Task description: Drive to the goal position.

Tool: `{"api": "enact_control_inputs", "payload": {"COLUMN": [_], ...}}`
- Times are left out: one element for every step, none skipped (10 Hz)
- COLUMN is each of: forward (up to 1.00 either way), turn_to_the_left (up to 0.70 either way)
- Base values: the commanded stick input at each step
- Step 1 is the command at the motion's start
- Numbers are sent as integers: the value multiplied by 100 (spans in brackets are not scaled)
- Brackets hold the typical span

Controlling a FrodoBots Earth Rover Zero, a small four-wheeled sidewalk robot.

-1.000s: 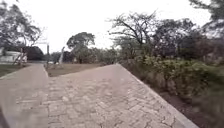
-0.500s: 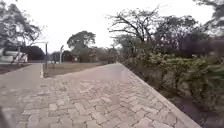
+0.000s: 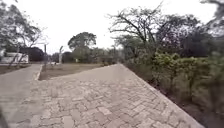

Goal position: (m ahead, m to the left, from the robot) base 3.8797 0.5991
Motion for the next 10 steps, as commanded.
{"api": "enact_control_inputs", "payload": {"forward": [70, 70, 70, 70, 70, 70, 70, 70, 70, 70], "turn_to_the_left": [0, 0, 0, 0, 0, 0, 0, 0, 0, 0]}}
